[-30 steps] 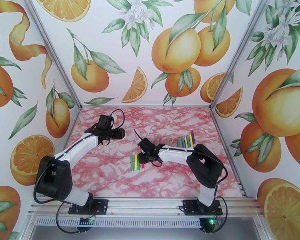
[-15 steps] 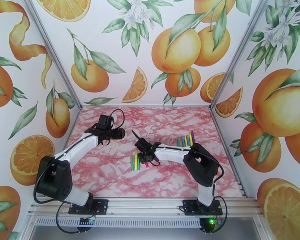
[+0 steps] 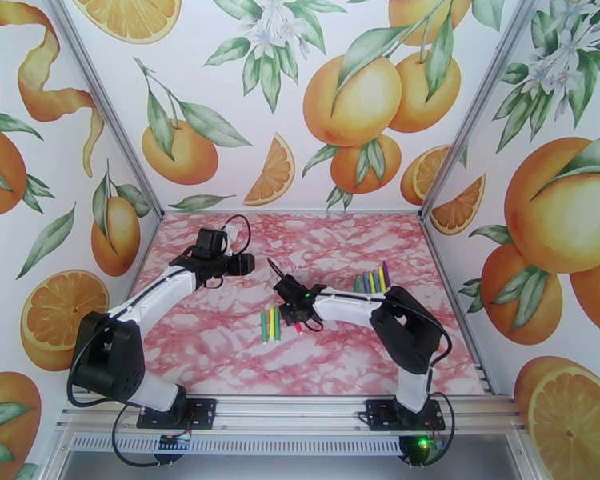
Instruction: Open the pen caps
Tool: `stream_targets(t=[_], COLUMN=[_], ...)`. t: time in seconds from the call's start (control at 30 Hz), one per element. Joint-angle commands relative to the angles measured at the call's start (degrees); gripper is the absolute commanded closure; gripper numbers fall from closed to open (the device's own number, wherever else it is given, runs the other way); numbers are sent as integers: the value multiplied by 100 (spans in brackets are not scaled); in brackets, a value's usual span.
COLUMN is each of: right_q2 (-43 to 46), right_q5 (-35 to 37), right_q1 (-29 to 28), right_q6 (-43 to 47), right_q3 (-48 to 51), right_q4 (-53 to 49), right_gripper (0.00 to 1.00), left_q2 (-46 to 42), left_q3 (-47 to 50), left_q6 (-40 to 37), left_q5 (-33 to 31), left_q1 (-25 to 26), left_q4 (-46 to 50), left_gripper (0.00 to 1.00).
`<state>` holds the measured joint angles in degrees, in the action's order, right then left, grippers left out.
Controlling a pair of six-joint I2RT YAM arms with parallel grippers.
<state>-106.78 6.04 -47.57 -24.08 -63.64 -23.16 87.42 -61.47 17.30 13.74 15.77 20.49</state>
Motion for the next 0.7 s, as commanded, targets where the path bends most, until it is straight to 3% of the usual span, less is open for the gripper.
stream_targets(t=[0.0,0.23,0.67], right_q2=[421,1066,1849], right_q5=[-133,-1248,-1501], right_q1=[258,829,901], right_q6=[131,95,254], right_q3=[264,934,1505], right_q4=[464,1636,2851], right_gripper=[82,84,84], left_q2=[-45,115,571], left_q3=[-20,4,-396], left_q6=[126,476,751], left_q5=[540,1351,2243], left_q1=[-26,-13,365], left_q4=[-409,-999,-1591], left_gripper=[29,30,31])
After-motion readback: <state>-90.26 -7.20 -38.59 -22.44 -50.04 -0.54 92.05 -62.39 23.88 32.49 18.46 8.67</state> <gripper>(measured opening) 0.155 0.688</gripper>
